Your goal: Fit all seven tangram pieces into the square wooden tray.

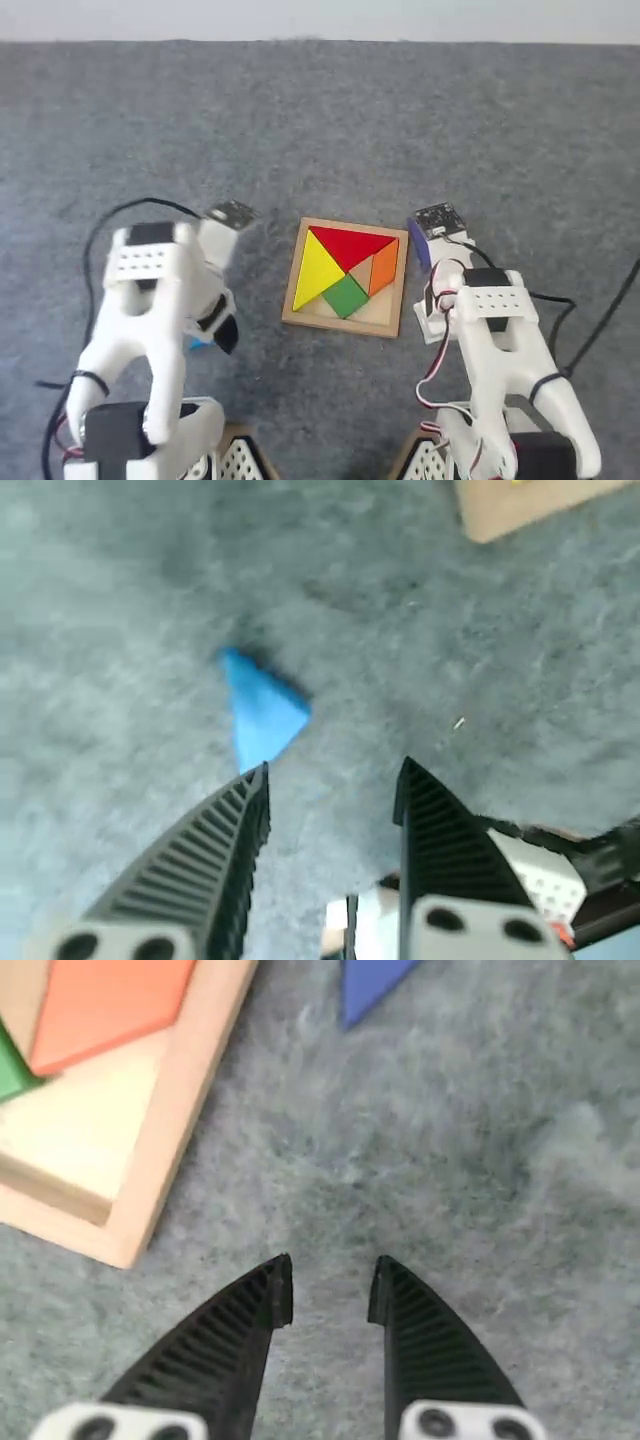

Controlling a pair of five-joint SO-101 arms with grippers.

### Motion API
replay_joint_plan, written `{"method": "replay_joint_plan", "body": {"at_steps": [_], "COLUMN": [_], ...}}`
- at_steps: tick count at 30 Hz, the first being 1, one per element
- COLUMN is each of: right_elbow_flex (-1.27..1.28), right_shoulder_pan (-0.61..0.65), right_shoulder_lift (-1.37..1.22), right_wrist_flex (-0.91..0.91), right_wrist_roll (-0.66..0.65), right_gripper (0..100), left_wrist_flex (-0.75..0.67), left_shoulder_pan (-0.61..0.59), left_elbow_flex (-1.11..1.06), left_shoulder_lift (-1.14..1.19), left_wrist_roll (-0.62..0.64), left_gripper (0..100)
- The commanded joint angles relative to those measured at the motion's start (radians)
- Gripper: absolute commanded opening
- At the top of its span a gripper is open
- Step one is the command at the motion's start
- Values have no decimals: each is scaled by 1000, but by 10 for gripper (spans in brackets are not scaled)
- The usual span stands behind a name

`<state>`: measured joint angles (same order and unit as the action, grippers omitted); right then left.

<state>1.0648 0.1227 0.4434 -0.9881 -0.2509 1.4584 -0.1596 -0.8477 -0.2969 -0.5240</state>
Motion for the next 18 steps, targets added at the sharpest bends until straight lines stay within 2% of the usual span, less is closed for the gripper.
{"method": "replay_joint_plan", "body": {"at_steps": [1, 9, 18], "right_elbow_flex": [-31, -31, -31], "right_shoulder_pan": [7, 7, 7], "right_shoulder_lift": [-2, -2, 4], "right_wrist_flex": [13, 13, 13], "right_wrist_roll": [5, 5, 3], "right_gripper": [125, 126, 127], "left_wrist_flex": [-74, -196, -269], "left_shoulder_pan": [35, -64, -60], "left_elbow_flex": [-42, -91, -176], "left_shoulder_lift": [-38, -38, -37], "left_wrist_roll": [-8, -23, -43], "left_gripper": [199, 199, 199]}}
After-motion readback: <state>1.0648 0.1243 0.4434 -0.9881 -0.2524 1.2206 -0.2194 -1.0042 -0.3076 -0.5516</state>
